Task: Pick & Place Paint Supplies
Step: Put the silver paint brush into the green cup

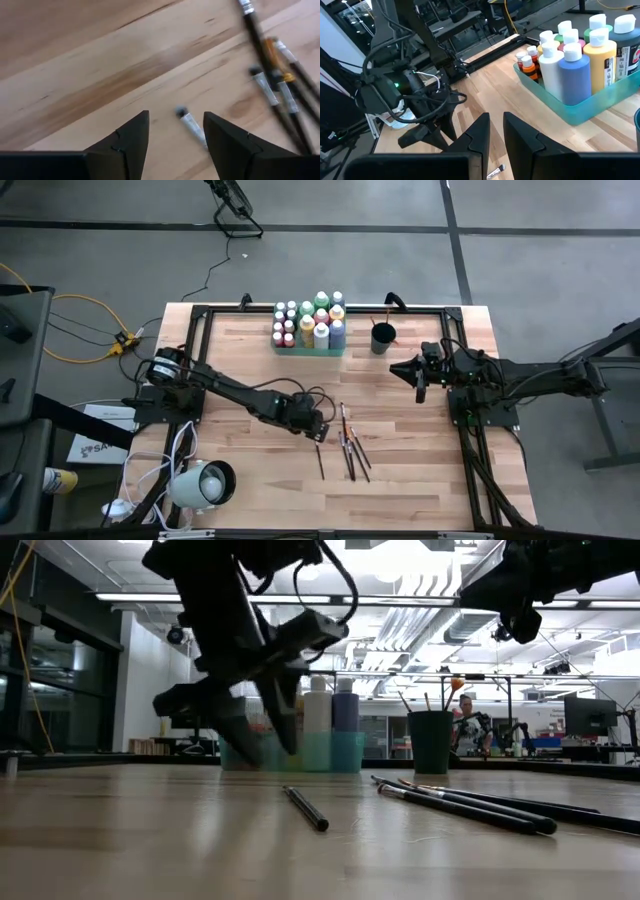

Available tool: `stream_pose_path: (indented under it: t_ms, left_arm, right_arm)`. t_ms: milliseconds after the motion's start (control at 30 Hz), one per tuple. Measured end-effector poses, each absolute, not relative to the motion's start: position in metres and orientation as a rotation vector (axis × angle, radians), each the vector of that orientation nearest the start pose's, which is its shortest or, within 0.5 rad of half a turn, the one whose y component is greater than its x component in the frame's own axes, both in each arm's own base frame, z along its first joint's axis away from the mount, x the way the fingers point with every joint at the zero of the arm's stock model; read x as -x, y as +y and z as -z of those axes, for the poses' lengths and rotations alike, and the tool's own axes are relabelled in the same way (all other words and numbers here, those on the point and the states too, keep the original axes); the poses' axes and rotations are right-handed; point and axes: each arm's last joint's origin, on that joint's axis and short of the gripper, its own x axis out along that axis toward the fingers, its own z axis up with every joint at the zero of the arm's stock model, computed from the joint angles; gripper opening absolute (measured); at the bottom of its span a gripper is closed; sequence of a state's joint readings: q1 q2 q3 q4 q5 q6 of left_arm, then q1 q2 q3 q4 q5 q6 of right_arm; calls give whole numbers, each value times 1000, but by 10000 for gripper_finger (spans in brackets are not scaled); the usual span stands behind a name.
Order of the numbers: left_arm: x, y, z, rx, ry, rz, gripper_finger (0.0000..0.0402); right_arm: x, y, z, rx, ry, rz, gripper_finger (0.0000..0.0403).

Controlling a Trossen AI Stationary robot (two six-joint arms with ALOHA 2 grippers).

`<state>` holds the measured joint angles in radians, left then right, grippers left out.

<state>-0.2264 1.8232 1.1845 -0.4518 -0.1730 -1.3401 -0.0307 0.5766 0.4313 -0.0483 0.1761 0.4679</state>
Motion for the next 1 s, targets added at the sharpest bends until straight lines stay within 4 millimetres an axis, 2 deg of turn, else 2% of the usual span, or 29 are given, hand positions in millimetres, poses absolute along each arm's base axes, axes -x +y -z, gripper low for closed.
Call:
stream_pose_path:
  t_ms: [267, 433, 1000]
  left_arm:
    - [-365, -82, -158, 1037, 921, -636, 183]
    - [-371, -83, -156, 1032, 946, -632, 183]
    - [-385, -84, -135, 879, 1159, -663, 183]
  right_arm:
    - [-144, -9, -253, -450, 145, 248, 48]
    - [-144, -9, -253, -449, 145, 248, 48]
    - [-144, -9, -252, -449, 151, 246, 48]
